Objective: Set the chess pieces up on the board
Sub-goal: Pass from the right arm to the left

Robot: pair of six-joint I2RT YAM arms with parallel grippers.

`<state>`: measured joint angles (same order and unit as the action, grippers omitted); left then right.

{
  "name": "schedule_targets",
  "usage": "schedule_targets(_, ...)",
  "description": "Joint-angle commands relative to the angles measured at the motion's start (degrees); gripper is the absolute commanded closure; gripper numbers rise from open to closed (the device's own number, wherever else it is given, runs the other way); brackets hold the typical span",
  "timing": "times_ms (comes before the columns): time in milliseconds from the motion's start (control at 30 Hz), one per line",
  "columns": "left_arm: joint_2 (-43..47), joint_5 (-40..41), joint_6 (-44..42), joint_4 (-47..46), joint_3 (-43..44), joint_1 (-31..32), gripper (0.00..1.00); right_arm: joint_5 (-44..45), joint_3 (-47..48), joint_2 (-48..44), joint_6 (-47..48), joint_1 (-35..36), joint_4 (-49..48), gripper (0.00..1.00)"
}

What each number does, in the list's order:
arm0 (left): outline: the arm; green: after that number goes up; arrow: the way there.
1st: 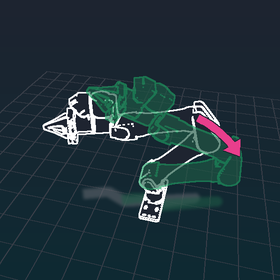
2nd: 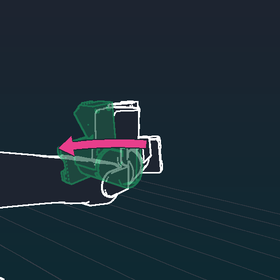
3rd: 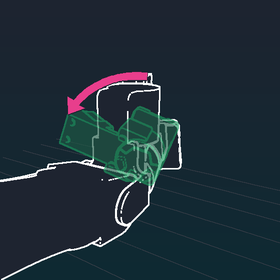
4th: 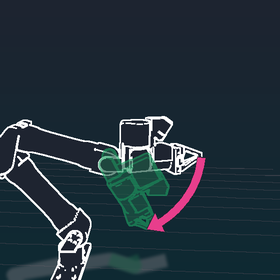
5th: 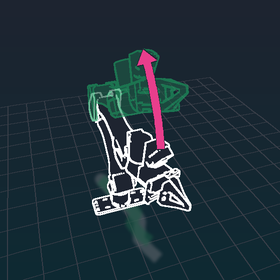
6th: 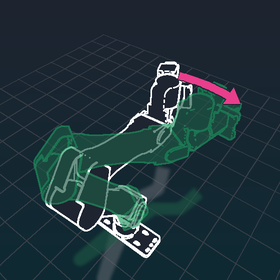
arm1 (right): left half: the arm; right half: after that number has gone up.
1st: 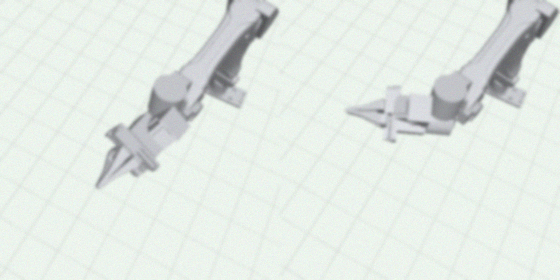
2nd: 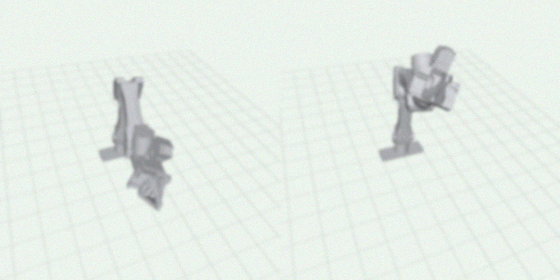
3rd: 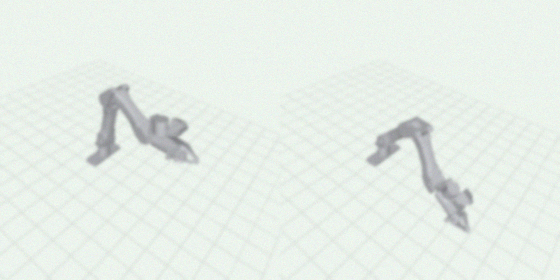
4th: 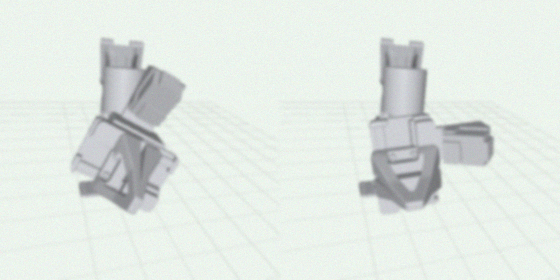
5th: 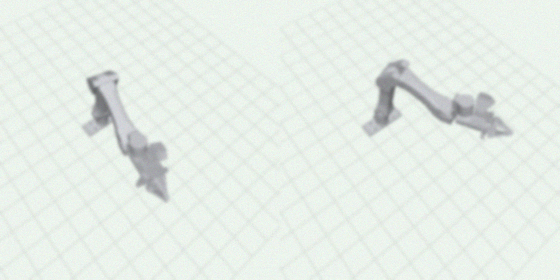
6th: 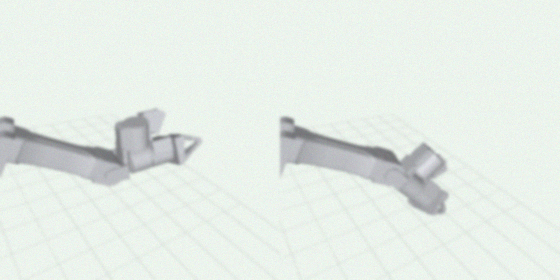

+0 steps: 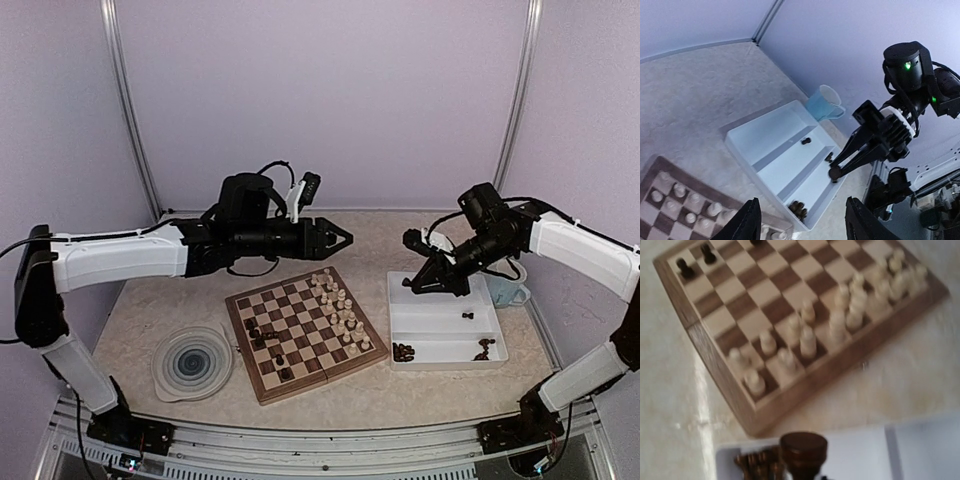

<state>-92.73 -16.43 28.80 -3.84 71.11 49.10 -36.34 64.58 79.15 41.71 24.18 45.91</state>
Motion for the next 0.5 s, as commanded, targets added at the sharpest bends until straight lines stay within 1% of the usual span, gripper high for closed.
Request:
schedule_targets(0,-9.3,-8.3,7.1,-6.9,7.0,3.4,0.42,-0.1,5.7,2.9,0.1,3.8,3.2,0.98)
schedule_targets(100,-13.5,-11.0,9.1,-8.1,9.7,4.4,0.43,1.5,8.1,4.2,-0.6,5.7,3.1,0.98)
schedule_targets(267,-16.0,-13.7,11.6,-10.3,9.2,4.8,0.46,2.4,9.5,5.2,-1.1,7.3,2.6,0.99)
schedule_targets(367,-16.9,-15.4,13.1,-12.1,8.2,4.8,0.49,2.6,9.9,5.4,-1.2,7.6,2.5,0.99)
schedule_targets(467,-17.8,-17.0,14.4,-14.3,7.9,4.8,0.55,2.5,10.5,5.8,-1.1,8.0,2.8,0.99)
